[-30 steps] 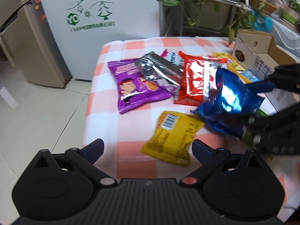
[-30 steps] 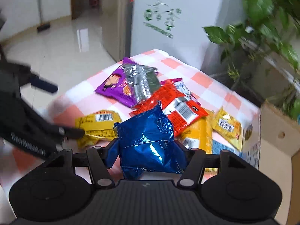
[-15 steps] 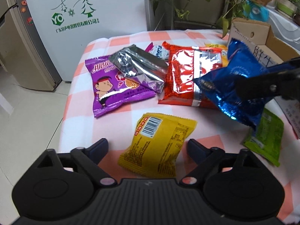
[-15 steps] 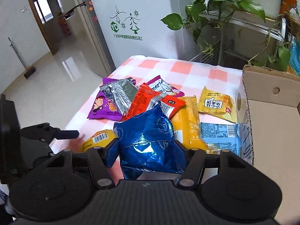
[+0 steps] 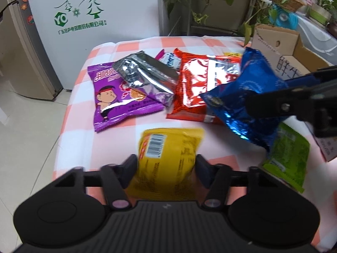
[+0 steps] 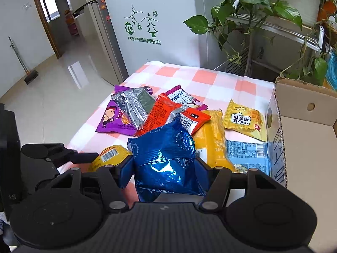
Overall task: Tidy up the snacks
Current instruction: 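Lift the blue bag with the right gripper while left grasps the yellow packet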
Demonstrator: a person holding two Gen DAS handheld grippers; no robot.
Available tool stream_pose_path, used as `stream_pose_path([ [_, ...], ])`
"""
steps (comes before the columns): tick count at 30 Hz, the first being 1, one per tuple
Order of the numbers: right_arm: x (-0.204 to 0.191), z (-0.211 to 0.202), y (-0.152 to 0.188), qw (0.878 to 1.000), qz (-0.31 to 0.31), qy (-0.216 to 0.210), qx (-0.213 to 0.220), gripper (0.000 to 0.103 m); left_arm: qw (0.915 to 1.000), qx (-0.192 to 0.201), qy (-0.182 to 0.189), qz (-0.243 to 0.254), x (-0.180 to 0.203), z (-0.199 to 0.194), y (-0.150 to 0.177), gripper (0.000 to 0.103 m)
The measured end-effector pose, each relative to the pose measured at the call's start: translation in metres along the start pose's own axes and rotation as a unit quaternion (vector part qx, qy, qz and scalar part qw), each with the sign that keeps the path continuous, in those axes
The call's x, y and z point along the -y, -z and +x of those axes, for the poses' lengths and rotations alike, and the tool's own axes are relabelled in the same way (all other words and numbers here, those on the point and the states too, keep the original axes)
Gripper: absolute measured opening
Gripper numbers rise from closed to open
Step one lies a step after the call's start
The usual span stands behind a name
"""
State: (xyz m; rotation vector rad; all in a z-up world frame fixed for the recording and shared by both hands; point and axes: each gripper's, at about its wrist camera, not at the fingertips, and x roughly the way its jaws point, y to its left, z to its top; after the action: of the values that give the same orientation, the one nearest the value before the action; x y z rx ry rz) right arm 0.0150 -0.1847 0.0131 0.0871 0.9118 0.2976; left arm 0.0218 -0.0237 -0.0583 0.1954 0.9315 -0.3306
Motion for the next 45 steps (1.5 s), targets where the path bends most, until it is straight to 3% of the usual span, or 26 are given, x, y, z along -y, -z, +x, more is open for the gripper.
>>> stream_pose_path([
  [19, -0.006, -0.007, -0.004, 1.0, -0.013, 0.007, 0.015, 0.068, 0.9996, 0.012, -0.015, -0.023, 0.005, -0.022, -0.007, 0.05],
  [45, 0.014, -0.05, -0.019, 0.996, 0.019, 0.032, 0.078, 0.068, 0.9983, 0.056, -0.012, -0.009, 0.043, -0.052, -0.036, 0.05],
])
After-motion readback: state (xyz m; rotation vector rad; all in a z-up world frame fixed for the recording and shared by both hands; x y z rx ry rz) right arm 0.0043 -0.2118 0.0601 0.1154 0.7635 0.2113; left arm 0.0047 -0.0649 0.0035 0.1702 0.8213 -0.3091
